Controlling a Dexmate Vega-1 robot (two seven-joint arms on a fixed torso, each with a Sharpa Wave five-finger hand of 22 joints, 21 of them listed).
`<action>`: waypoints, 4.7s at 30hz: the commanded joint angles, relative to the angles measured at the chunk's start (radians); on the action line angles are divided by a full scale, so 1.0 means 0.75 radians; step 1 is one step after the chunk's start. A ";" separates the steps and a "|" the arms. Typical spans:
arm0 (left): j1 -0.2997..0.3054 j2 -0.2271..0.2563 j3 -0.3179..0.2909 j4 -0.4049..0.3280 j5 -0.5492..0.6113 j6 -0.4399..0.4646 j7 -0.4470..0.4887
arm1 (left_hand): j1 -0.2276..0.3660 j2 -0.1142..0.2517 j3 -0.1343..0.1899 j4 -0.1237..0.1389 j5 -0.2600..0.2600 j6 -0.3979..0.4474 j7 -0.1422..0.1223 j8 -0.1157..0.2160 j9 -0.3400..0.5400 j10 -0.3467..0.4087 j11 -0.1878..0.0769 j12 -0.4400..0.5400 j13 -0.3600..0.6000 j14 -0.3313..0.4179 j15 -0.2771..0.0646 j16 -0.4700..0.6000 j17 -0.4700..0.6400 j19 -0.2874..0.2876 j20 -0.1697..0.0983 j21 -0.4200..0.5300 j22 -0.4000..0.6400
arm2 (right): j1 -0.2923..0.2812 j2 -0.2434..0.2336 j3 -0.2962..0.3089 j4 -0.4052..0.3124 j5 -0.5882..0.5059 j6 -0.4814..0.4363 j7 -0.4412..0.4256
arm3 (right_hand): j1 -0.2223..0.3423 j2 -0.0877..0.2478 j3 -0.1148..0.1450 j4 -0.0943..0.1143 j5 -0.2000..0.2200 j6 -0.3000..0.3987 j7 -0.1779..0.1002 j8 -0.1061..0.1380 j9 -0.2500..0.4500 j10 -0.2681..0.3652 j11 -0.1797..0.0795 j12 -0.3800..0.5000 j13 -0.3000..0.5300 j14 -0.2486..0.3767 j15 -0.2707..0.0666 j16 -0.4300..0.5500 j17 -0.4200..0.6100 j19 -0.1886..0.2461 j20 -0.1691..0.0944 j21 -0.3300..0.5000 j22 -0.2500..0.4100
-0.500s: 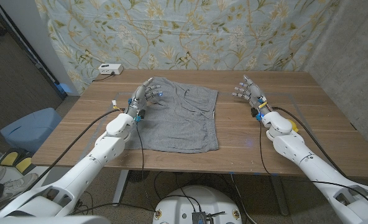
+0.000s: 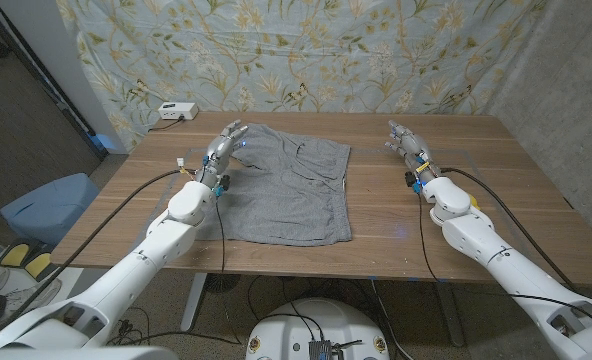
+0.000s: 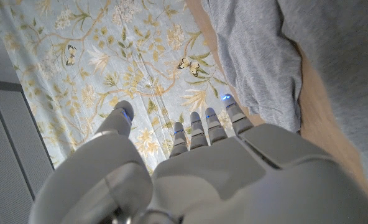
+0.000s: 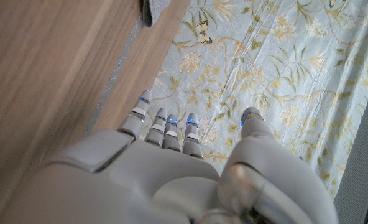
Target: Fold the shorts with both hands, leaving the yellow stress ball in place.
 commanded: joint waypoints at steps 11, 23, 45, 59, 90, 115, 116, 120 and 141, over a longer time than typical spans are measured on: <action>0.276 0.283 -0.049 -0.489 0.457 0.261 0.292 | -0.015 0.000 -0.004 -0.002 -0.004 0.108 0.015 0.004 -0.031 0.037 -0.014 -0.003 -0.016 -0.015 0.004 0.005 -0.001 -0.054 0.009 -0.033 0.009 | -0.088 -0.251 -0.060 -0.370 -0.341 -0.253 -0.113 | 0.018 0.027 0.018 0.002 0.016 -0.003 -0.012 -0.014 -0.009 0.029 0.006 0.011 -0.001 0.010 0.002 0.006 -0.001 -0.017 -0.004 -0.001 0.004; 0.430 0.394 -0.112 -0.690 0.599 0.388 0.333 | -0.016 -0.005 -0.008 -0.007 -0.005 0.125 0.017 -0.003 -0.041 0.036 -0.013 -0.010 -0.023 -0.030 0.006 0.002 -0.002 -0.071 0.009 -0.045 0.010 | -0.123 -0.307 -0.080 -0.502 -0.450 -0.332 -0.115 | 0.031 0.038 0.031 -0.002 0.020 0.010 -0.013 -0.018 -0.016 0.052 0.004 0.016 -0.002 0.023 -0.007 0.010 -0.005 -0.013 -0.011 0.003 0.005; 0.811 0.547 -0.334 -0.981 0.771 0.586 0.367 | -0.011 0.000 -0.007 -0.014 -0.006 0.158 0.026 -0.012 -0.052 0.031 -0.015 -0.022 -0.032 -0.050 0.002 0.000 -0.004 -0.078 0.009 -0.055 0.012 | -0.246 -0.419 -0.109 -0.772 -0.637 -0.501 -0.115 | 0.048 0.053 0.051 -0.001 0.024 0.034 -0.015 -0.027 -0.027 0.082 -0.004 0.021 -0.005 0.044 -0.018 0.019 -0.010 -0.001 -0.024 0.010 0.005; 1.109 0.518 -0.541 -1.120 0.896 0.683 0.349 | -0.006 0.004 -0.006 -0.017 -0.006 0.161 0.027 -0.022 -0.056 0.023 -0.018 -0.030 -0.036 -0.062 0.001 -0.001 -0.005 -0.085 0.009 -0.062 0.012 | -0.293 -0.468 -0.142 -0.886 -0.725 -0.570 -0.063 | 0.059 0.052 0.062 -0.004 0.025 0.046 -0.014 -0.034 -0.031 0.099 -0.001 0.023 -0.006 0.051 -0.025 0.021 -0.013 0.001 -0.027 0.011 0.005; 1.372 0.300 -0.732 -1.230 1.194 0.803 0.131 | 0.013 0.003 -0.008 -0.031 -0.008 0.162 0.019 -0.054 -0.063 0.045 -0.033 -0.035 -0.046 -0.073 -0.014 0.004 -0.006 -0.079 0.004 -0.073 0.012 | -0.397 -0.501 -0.244 -1.037 -0.938 -0.715 -0.026 | 0.092 0.052 0.087 -0.014 0.026 0.059 -0.015 -0.050 -0.037 0.113 -0.006 0.020 -0.007 0.055 -0.038 0.019 -0.023 0.003 -0.046 0.012 0.004; 1.328 0.329 -0.685 -1.187 1.292 0.883 0.029 | 0.056 -0.004 0.000 -0.048 -0.006 0.158 0.013 -0.080 -0.065 0.077 -0.050 -0.035 -0.052 -0.049 -0.032 0.013 -0.008 -0.048 -0.007 -0.075 0.009 | -0.444 -0.551 -0.340 -1.109 -1.154 -0.855 0.018 | 0.134 0.043 0.109 -0.034 0.025 0.065 -0.013 -0.064 -0.040 0.117 -0.019 0.015 -0.009 0.066 -0.055 0.016 -0.036 0.012 -0.059 0.015 0.004; 1.325 0.328 -0.682 -1.188 1.294 0.890 0.029 | 0.057 -0.004 0.000 -0.048 -0.006 0.158 0.014 -0.080 -0.065 0.075 -0.049 -0.036 -0.052 -0.049 -0.031 0.013 -0.008 -0.049 -0.006 -0.075 0.009 | -0.445 -0.553 -0.344 -1.111 -1.166 -0.856 0.020 | 0.136 0.042 0.110 -0.035 0.025 0.066 -0.012 -0.065 -0.040 0.117 -0.020 0.015 -0.009 0.067 -0.055 0.016 -0.037 0.012 -0.060 0.015 0.004; 1.322 0.339 -0.688 -1.180 1.289 0.871 0.027 | 0.060 -0.005 -0.001 -0.048 -0.006 0.159 0.014 -0.083 -0.066 0.073 -0.050 -0.038 -0.053 -0.050 -0.031 0.012 -0.008 -0.047 -0.007 -0.076 0.009 | -0.446 -0.564 -0.366 -1.124 -1.227 -0.878 0.044 | 0.148 0.036 0.115 -0.043 0.024 0.062 -0.013 -0.070 -0.040 0.117 -0.019 0.014 -0.009 0.073 -0.061 0.016 -0.041 0.018 -0.065 0.017 0.004; 1.320 0.335 -0.711 -1.165 1.252 0.825 0.013 | 0.059 -0.014 -0.012 -0.038 -0.009 0.156 0.017 -0.098 -0.066 0.067 -0.047 -0.048 -0.055 -0.054 -0.031 0.010 -0.007 -0.051 -0.006 -0.085 0.010 | -0.419 -0.528 -0.492 -1.113 -1.681 -0.932 0.153 | 0.346 -0.055 0.177 -0.090 0.011 -0.022 -0.020 -0.118 -0.044 0.076 -0.075 -0.011 -0.012 0.086 -0.114 -0.007 -0.085 0.055 -0.075 0.024 0.003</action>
